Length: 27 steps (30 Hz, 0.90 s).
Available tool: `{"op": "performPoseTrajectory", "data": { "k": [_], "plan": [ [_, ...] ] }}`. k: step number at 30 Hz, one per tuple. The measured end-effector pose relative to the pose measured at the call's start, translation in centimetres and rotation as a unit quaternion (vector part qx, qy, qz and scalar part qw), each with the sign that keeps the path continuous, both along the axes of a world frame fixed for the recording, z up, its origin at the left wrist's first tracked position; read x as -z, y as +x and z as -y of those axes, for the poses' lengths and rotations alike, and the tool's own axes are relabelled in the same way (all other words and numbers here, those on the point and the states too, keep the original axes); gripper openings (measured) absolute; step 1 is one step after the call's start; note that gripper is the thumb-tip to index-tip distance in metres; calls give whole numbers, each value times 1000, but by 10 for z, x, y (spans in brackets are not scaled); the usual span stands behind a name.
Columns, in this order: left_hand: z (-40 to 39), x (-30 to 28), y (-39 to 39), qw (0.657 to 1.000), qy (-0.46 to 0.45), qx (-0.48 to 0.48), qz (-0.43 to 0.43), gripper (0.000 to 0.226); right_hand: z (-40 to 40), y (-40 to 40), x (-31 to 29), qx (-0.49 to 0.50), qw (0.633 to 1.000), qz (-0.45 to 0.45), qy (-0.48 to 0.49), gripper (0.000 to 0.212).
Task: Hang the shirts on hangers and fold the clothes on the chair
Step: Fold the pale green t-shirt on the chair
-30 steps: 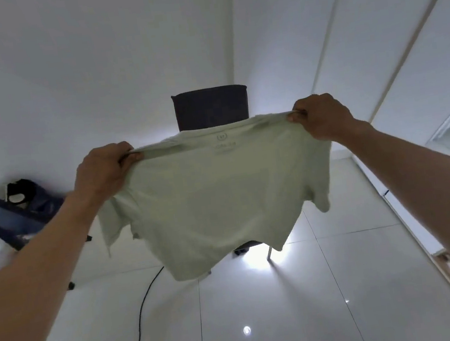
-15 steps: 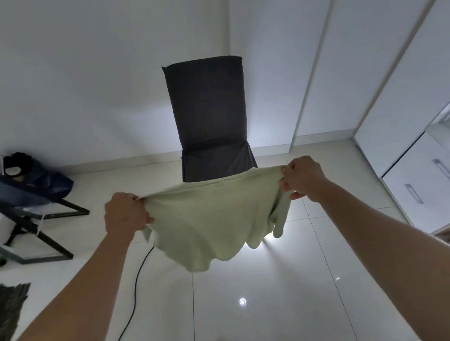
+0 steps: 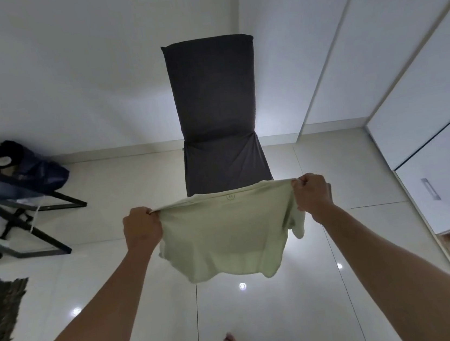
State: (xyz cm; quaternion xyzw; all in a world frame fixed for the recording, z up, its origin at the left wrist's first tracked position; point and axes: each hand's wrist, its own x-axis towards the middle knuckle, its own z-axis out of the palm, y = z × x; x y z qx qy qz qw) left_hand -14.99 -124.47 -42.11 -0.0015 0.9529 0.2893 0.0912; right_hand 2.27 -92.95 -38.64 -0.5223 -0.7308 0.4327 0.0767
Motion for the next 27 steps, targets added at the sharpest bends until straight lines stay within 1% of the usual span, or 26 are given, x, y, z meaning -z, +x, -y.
{"op": "performPoseTrajectory", "data": {
  "k": [3, 7, 13, 15, 17, 20, 21, 24, 26, 27],
  "plan": [
    [-11, 15, -15, 1000, -12, -11, 24, 18, 0, -21, 12, 32, 999, -10, -13, 22],
    [-32, 42, -38, 999, -18, -24, 46, 24, -8, -50, 38, 63, 998, -6, -22, 19],
    [-77, 91, -102, 998, -26, -11, 64, 31, -48, -114, 83, 71, 997, 2, -8, 21],
    [-100, 110, -135, 997, -18, -12, 74, 27, -71, -145, 105, 94, 995, -14, -25, 18],
    [-123, 124, -163, 997, -10, -21, 80, 20, -89, -173, 121, 124, 989, -47, -71, 12],
    [-170, 161, -213, 995, 2, -62, 80, 18, -121, -234, 161, 160, 976, -85, -124, 10],
    [-185, 175, -228, 992, 26, -92, 83, 20, -130, -254, 174, 173, 970, -96, -140, 10],
    [-228, 220, -269, 968, 102, -196, 119, 20, -158, -308, 222, 206, 957, -110, -173, 12],
    [-248, 248, -293, 961, 100, -224, 127, 11, -175, -337, 255, 219, 952, -107, -184, 14],
    [-253, 261, -305, 962, 95, -221, 132, 10, -182, -349, 267, 221, 951, -109, -184, 15]
  ]
}}
